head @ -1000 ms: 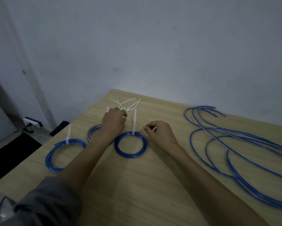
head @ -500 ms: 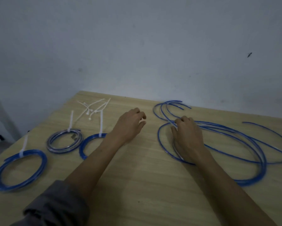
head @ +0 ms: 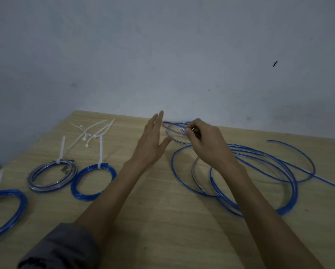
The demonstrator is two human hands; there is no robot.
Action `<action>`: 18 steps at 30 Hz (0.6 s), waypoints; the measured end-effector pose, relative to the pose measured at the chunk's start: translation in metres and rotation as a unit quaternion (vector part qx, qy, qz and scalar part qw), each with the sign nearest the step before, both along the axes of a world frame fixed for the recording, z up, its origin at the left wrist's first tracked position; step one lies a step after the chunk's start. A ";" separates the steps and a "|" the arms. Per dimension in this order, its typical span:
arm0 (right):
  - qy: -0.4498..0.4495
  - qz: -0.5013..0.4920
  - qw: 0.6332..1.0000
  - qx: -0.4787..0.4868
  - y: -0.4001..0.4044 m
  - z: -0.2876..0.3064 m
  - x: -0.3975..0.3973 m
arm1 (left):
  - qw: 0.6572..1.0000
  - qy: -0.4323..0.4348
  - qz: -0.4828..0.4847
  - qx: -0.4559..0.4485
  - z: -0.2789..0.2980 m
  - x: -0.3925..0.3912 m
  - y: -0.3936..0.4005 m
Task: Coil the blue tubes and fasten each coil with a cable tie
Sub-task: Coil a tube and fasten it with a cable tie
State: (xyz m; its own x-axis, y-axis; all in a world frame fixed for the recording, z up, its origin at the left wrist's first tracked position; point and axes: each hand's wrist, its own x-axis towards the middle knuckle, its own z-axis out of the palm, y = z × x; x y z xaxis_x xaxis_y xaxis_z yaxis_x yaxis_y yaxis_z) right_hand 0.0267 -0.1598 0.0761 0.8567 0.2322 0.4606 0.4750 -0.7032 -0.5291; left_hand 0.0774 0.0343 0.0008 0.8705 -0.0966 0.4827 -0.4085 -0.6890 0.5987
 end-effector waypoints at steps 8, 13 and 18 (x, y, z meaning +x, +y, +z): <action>-0.018 0.007 0.983 0.180 0.001 0.023 -0.011 | 0.992 0.074 0.032 -0.095 -0.008 -0.007 0.006; 0.053 -0.015 0.992 0.111 -0.006 0.011 -0.001 | 0.970 0.083 0.027 -0.225 0.005 -0.009 -0.004; 0.115 -0.011 0.993 0.010 -0.007 0.000 0.002 | 0.955 0.048 0.036 -0.292 0.031 -0.008 0.000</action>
State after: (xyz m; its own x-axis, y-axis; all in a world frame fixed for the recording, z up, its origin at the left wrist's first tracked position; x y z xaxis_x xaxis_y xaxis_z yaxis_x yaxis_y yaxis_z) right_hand 0.0284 -0.1667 0.0764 0.9443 0.2053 0.2571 0.3253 -0.6998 -0.6360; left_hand 0.0693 0.0341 0.0315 0.9077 0.2263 0.3533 -0.2963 -0.2504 0.9217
